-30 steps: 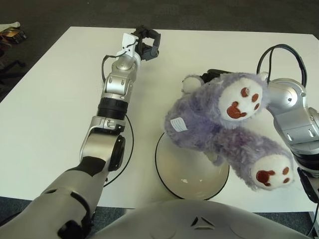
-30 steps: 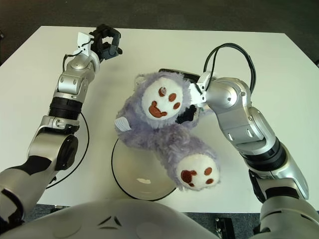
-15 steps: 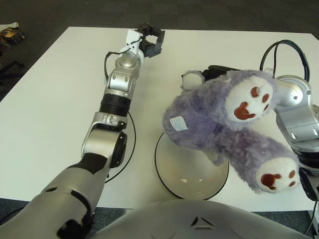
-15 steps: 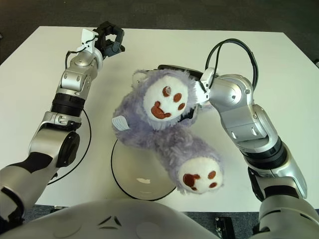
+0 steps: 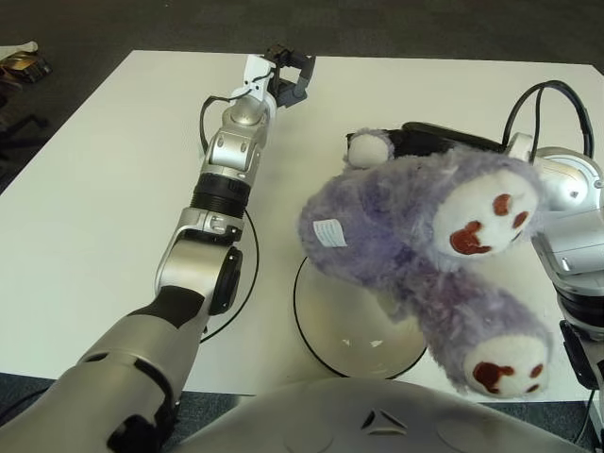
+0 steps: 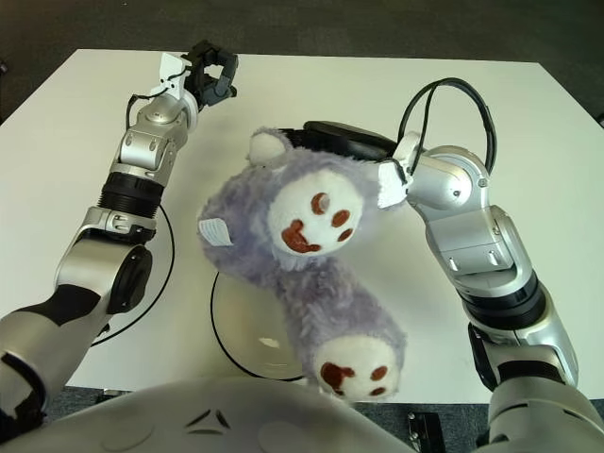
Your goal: Put the doll into the plate.
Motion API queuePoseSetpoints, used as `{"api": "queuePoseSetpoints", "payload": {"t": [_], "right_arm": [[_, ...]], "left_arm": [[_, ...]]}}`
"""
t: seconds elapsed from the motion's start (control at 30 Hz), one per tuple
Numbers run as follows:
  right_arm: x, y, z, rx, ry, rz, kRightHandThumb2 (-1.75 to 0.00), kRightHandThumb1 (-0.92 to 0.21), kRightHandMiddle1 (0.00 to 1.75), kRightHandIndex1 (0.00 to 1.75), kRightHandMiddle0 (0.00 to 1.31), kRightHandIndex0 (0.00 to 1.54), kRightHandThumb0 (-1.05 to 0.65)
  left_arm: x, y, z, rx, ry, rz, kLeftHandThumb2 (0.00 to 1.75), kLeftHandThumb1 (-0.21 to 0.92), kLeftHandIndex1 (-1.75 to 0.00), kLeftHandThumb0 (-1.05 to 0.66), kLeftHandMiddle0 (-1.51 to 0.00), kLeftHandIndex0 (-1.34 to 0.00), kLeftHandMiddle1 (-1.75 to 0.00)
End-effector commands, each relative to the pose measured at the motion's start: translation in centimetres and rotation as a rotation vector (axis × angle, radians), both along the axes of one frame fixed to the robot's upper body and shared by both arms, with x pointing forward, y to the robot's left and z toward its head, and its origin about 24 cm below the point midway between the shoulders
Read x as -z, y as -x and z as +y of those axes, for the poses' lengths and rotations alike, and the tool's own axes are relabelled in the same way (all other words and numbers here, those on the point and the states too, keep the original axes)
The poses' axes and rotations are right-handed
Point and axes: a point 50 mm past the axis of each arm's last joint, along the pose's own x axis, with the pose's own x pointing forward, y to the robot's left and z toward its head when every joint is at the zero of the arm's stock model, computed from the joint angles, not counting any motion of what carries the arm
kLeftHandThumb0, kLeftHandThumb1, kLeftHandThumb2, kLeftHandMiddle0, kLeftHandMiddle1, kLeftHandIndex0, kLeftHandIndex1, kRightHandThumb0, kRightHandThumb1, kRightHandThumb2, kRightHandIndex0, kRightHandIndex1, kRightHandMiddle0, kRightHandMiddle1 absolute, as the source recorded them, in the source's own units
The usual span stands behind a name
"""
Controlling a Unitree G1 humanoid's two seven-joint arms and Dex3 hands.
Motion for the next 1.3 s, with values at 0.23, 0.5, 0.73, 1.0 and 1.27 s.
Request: {"api": "queuePoseSetpoints", "payload": {"t": [0.23,0.5,0.73,1.0,1.27], "right_arm": [[-0.31,0.09,-0.3,0.007,-0.001,-0.024,-0.63,-0.78,1.42,1.75,0.39,0.25,0.0],[-0.31,0.09,-0.31,0.006,-0.001,-0.024,-0.63,-0.78,1.42,1.75,0.39,0.25,0.0],[-0.31,0.09,-0.31,0.006,-0.001,-0.025,-0.63,-0.78,1.42,1.75,0.38,0.25,0.0],[-0.31,0.09,-0.31,0.006,-0.001,-0.025,-0.63,-0.78,1.42,1.75,0.38,0.25,0.0],[-0.31,0.09,-0.31,0.006,-0.001,-0.025,-0.62,-0.78,1.42,1.75,0.38,0.25,0.0]], "left_arm": [[-1.02,-0.35,-0.56,-0.006,-0.015,-0.004,0.78,0.75,-1.72,0.0,-0.22,-0.22,-1.71],[-0.96,-0.45,-0.53,-0.012,-0.015,0.006,0.74,0.73,-1.73,0.0,-0.31,-0.3,-1.53],[-1.0,-0.49,-0.52,-0.016,-0.02,0.01,0.83,0.66,-1.75,0.0,-0.4,-0.29,-1.52],[-1.02,-0.51,-0.54,-0.016,-0.022,0.009,0.97,0.6,-1.75,0.0,-0.43,-0.21,-1.67],[-1.0,-0.54,-0.54,-0.024,-0.027,0.01,1.02,0.57,-1.75,0.0,-0.46,-0.18,-1.71]]}}
